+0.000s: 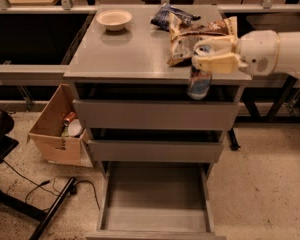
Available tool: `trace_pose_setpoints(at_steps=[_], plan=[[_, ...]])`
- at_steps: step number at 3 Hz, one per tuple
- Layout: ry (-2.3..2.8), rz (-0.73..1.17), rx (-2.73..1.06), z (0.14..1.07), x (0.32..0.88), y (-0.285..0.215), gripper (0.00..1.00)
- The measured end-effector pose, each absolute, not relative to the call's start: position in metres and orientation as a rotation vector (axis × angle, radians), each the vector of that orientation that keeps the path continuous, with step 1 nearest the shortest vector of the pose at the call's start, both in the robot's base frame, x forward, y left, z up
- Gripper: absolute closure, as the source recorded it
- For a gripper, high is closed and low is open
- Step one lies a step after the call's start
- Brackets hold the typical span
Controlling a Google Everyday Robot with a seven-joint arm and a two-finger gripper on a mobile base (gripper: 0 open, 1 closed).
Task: Pick redbull can from bottom drawer and place on counter
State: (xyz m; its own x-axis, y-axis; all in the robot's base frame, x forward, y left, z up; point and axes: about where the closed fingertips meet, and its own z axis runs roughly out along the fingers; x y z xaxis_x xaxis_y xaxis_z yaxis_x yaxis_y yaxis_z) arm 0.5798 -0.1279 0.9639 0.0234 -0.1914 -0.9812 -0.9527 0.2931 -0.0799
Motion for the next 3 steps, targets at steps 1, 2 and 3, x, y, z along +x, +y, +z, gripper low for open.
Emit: trace_pose_setpoints(at_steps=[1,2,3], plan=[[1.486,0.839,-1.111,0.990,0.637,-0.110,1.00],[1.430,0.824,-1.123,1.032,0.684,-0.065,1.00],[1.335,0.819,-1.141,1.062,0.717,0.002,1.00]])
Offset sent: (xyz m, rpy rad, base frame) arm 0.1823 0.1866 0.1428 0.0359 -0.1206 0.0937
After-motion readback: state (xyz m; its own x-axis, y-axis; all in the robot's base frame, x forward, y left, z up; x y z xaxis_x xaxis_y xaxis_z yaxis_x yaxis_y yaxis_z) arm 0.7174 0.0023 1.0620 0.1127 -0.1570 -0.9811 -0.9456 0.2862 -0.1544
